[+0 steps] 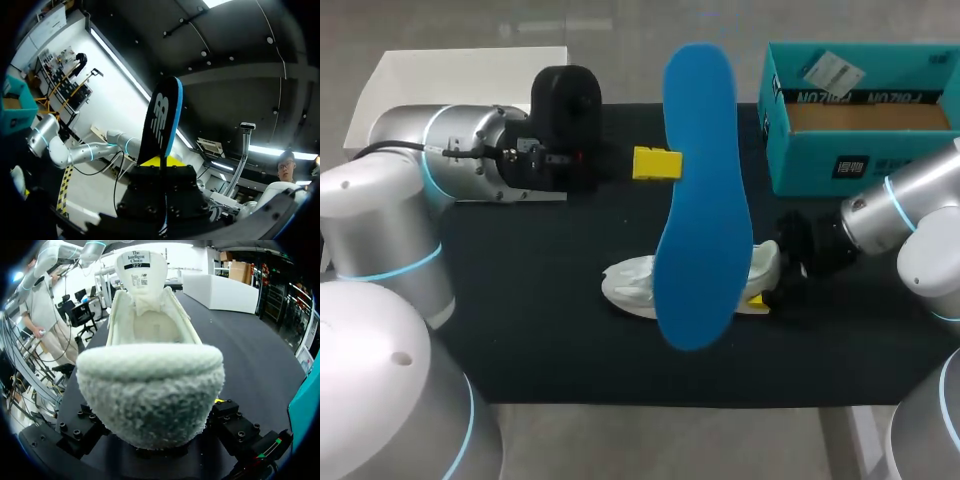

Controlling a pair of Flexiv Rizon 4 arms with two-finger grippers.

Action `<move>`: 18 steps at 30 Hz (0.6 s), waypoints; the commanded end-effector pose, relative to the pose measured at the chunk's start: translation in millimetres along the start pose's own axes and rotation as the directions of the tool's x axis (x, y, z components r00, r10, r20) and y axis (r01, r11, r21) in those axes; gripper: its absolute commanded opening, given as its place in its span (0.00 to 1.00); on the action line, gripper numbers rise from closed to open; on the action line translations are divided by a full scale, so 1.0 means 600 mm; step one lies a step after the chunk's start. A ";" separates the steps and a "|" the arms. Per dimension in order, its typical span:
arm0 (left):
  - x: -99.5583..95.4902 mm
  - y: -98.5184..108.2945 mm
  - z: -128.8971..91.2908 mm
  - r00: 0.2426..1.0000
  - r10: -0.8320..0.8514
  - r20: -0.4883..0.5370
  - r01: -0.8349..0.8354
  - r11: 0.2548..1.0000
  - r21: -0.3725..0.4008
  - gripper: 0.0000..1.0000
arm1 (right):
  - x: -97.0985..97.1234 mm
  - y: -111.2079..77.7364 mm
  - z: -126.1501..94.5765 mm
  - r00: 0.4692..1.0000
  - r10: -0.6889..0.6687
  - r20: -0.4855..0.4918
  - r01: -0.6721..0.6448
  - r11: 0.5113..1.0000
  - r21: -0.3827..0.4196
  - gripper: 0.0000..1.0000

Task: Take the shoe out of the shoebox, open the shoe tongue, remove and reinsert the insole, then place the shoe into the shoebox

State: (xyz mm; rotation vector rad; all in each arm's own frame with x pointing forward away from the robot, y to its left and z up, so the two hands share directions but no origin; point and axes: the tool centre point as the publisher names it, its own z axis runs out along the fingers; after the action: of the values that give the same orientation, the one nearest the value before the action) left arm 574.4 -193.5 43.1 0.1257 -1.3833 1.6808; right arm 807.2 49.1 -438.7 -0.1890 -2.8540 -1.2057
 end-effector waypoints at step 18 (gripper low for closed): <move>0.000 0.015 0.003 1.000 -0.030 0.007 0.030 0.997 0.065 0.00 | -0.001 -0.006 0.014 1.000 0.001 0.002 -0.001 1.000 0.002 0.31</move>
State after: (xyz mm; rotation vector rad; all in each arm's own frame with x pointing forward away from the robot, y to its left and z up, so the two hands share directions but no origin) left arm 568.0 -194.1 38.4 0.1890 -1.3287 1.7001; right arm 807.2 49.1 -438.7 -0.1890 -2.8541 -1.2057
